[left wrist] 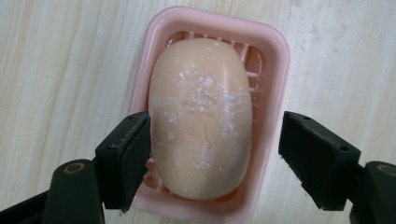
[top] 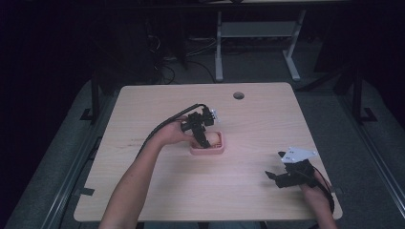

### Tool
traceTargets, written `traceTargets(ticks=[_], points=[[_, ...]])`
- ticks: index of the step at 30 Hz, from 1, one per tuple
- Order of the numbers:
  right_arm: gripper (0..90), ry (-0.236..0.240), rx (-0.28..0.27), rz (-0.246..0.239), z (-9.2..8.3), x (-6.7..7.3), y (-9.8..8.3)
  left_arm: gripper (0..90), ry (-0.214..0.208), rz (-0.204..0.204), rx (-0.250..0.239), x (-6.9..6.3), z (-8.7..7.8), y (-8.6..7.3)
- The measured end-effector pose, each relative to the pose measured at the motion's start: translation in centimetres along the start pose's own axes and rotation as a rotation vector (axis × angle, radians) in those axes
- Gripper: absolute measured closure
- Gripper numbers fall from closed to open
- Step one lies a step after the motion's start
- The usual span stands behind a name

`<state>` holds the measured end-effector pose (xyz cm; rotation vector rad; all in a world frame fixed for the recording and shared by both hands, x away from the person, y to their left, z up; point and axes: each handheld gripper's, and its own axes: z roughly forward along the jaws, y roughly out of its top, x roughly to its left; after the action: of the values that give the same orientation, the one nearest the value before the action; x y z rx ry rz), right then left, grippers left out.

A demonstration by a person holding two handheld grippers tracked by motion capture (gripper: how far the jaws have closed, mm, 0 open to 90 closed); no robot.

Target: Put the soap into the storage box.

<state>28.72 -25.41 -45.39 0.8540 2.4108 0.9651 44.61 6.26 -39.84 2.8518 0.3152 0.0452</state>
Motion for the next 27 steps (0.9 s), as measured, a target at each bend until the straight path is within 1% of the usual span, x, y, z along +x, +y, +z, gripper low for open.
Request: traceTargets(ticks=[2, 6, 8, 11, 14, 16, 20, 24, 27], points=[[14.0, 0.000, 0.000, 0.001, 0.0, 0.0, 0.0, 24.9, 0.001, 0.003, -0.007, -0.1, -0.3, -0.1], [14.0, 0.001, 0.000, 0.000, 0.1, 0.0, 0.0, 24.9, 0.017, 0.006, -0.012, -0.5, -0.8, -0.3], [14.0, 0.001, 0.001, 0.000, 0.1, 0.0, 0.0, 24.9, 0.019, 0.007, -0.010, -0.6, -0.9, -0.4], [14.0, 0.000, 0.000, -0.001, 0.1, 0.1, 0.1, 24.9, 0.022, 0.007, -0.021, -0.9, -1.0, -0.7], [14.0, 0.001, 0.001, -0.004, 0.1, 0.1, 0.1, 24.9, 0.026, 0.009, -0.017, -1.1, -1.1, -1.0], [14.0, 0.001, 0.002, -0.007, 0.2, 0.1, 0.1, 24.8, 0.027, -0.002, -0.023, -1.2, -1.2, -1.3], [14.0, 0.001, 0.004, -0.002, 0.2, 0.2, 0.2, 24.5, 0.029, -0.008, -0.026, -1.3, -1.5, -1.9], [14.0, 0.001, 0.009, -0.008, 0.4, 0.3, 0.2, 24.5, 0.030, -0.016, -0.039, -1.5, -1.8, -2.5], [14.0, 0.000, 0.007, -0.013, 0.4, 0.3, 0.3, 24.2, 0.033, -0.020, -0.040, -1.6, -2.0, -2.8]])
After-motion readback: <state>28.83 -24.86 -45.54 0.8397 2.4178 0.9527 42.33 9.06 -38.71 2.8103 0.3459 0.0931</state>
